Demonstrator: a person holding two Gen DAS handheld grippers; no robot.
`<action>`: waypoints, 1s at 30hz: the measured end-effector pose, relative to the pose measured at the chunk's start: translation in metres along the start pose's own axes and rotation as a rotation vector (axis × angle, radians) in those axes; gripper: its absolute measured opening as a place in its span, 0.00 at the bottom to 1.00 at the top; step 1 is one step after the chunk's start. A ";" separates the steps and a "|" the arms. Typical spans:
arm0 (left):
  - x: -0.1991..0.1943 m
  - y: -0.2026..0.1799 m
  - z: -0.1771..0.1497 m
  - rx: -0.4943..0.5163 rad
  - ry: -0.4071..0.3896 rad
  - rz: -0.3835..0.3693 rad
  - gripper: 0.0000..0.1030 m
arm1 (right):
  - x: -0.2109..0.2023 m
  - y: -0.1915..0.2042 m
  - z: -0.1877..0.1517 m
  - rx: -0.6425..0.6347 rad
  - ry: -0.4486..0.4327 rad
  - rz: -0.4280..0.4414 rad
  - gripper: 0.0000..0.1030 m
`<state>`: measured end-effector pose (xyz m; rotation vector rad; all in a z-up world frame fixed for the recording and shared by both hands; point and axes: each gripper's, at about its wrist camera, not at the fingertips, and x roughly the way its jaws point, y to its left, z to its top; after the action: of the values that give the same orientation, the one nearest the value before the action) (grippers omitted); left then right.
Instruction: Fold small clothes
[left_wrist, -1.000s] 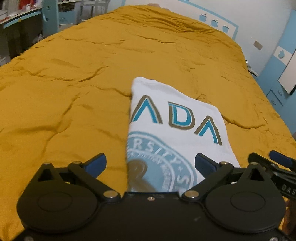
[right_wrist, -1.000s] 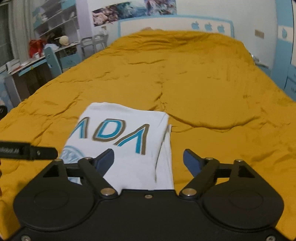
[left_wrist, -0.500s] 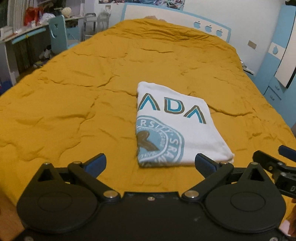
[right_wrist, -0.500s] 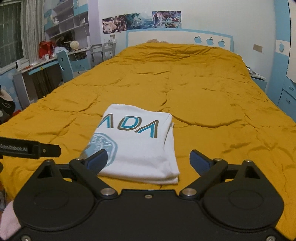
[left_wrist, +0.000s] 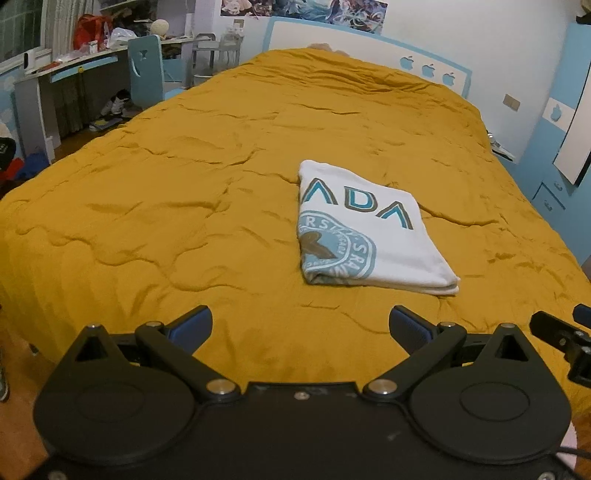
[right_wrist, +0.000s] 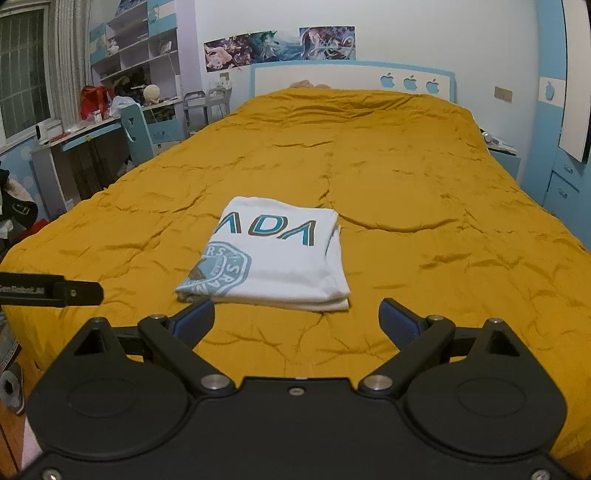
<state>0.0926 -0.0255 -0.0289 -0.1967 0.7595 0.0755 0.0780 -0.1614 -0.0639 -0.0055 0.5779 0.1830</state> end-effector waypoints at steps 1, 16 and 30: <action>-0.005 0.001 -0.002 0.002 -0.003 0.002 1.00 | -0.003 0.000 -0.001 0.001 0.000 0.002 0.94; -0.045 -0.010 -0.024 0.035 0.014 -0.011 1.00 | -0.032 0.005 -0.005 0.004 0.026 0.011 0.94; -0.050 -0.013 -0.028 0.029 0.035 -0.014 1.00 | -0.038 0.007 -0.006 0.002 0.028 0.012 0.94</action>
<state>0.0395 -0.0440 -0.0118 -0.1757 0.7938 0.0481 0.0424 -0.1608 -0.0485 -0.0023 0.6057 0.1943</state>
